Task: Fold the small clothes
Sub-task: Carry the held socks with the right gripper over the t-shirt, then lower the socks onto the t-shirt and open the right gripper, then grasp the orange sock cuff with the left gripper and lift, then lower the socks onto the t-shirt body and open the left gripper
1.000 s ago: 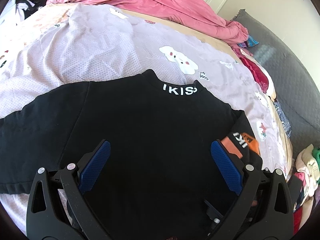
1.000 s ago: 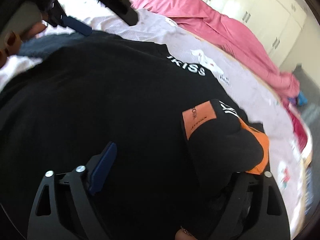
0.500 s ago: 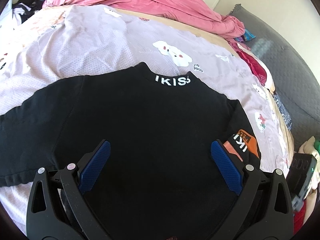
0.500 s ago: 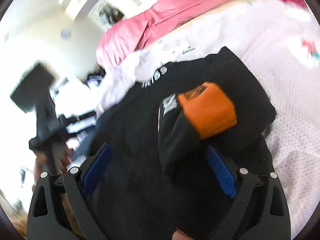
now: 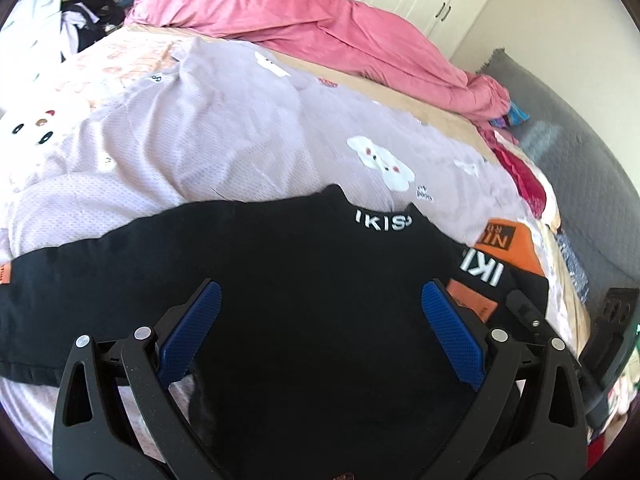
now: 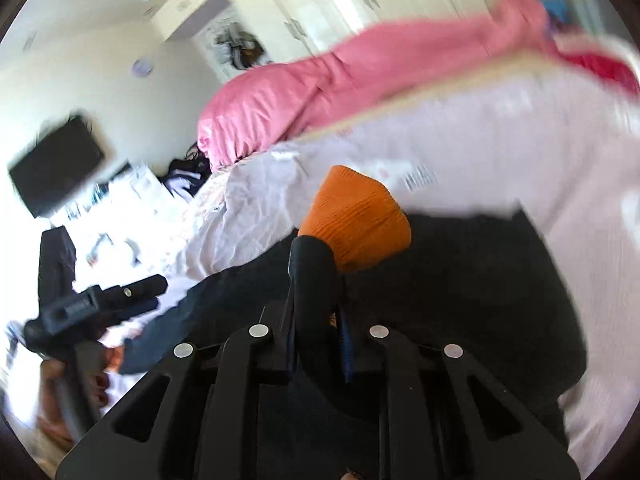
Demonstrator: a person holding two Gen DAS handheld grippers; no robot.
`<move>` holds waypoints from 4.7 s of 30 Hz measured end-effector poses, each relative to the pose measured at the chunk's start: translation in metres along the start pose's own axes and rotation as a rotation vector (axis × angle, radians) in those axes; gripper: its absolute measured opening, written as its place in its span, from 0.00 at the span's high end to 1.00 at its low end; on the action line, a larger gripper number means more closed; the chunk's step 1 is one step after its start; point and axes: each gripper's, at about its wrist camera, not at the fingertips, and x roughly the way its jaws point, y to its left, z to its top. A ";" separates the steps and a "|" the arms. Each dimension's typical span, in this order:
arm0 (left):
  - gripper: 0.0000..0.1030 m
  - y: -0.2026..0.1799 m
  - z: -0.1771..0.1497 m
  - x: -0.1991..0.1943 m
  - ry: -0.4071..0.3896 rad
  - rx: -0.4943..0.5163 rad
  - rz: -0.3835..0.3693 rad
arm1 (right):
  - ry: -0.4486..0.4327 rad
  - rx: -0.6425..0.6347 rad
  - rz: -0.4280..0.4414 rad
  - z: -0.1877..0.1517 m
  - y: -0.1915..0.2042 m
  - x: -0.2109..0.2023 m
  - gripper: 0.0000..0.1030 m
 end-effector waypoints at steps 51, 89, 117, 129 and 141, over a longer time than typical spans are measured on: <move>0.71 0.007 -0.068 0.075 0.263 -0.162 -0.147 | -0.076 0.148 -0.155 -0.019 -0.094 -0.049 0.09; 0.89 0.030 -0.011 0.014 -0.007 -0.049 -0.046 | 0.020 0.055 -0.327 -0.027 -0.100 -0.030 0.09; 0.78 0.013 -0.050 0.076 0.220 0.111 0.059 | 0.310 -0.051 -0.213 -0.060 -0.072 0.042 0.15; 0.66 0.008 -0.046 0.063 0.209 0.106 0.025 | 0.272 0.001 -0.155 -0.053 -0.074 0.021 0.14; 0.27 -0.003 -0.047 0.035 0.123 0.127 0.049 | 0.214 0.003 -0.147 -0.043 -0.066 0.008 0.08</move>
